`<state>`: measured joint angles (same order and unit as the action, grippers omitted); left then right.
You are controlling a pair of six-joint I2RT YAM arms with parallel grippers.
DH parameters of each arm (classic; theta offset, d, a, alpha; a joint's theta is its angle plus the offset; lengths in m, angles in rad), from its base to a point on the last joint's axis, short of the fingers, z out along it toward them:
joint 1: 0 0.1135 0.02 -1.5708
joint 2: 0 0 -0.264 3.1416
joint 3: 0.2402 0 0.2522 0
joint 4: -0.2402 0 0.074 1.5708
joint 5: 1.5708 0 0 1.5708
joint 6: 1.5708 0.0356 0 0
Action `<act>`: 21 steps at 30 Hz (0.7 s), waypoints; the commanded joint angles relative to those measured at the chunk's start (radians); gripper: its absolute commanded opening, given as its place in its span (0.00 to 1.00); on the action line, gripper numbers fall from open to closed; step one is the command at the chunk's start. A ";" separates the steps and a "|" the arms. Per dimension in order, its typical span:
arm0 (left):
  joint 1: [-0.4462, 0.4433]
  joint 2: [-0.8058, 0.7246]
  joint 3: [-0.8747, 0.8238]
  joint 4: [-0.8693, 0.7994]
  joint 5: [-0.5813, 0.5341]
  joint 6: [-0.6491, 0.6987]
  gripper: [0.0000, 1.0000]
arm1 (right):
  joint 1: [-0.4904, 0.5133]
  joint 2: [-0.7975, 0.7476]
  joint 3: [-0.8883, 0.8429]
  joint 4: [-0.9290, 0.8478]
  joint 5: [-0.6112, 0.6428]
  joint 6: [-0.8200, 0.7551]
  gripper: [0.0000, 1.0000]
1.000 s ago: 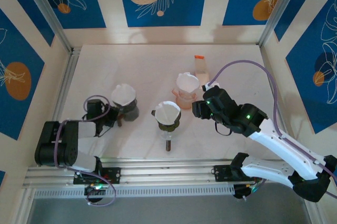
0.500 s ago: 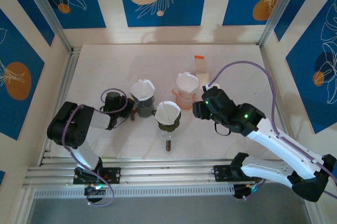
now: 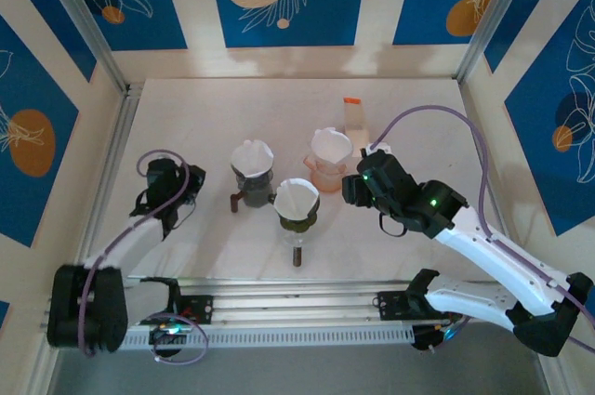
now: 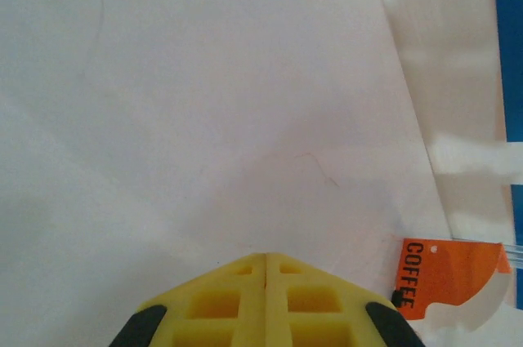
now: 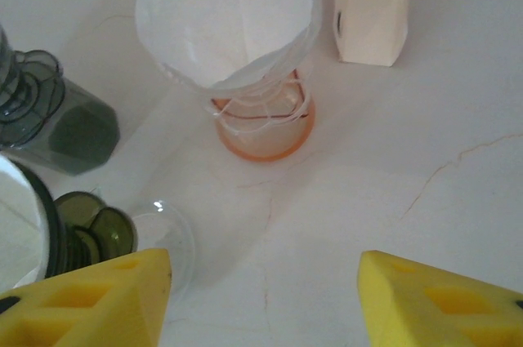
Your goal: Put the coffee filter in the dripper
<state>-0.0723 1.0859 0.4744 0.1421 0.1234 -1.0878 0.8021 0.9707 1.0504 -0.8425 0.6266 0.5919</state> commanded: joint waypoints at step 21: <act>0.042 0.176 0.108 0.039 -0.498 0.880 1.00 | -0.349 -0.061 -0.128 0.183 0.183 0.072 0.99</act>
<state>-0.0383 1.2179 0.6456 0.0357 -0.2836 -0.3275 0.4667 0.9127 0.9154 -0.6765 0.8085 0.6346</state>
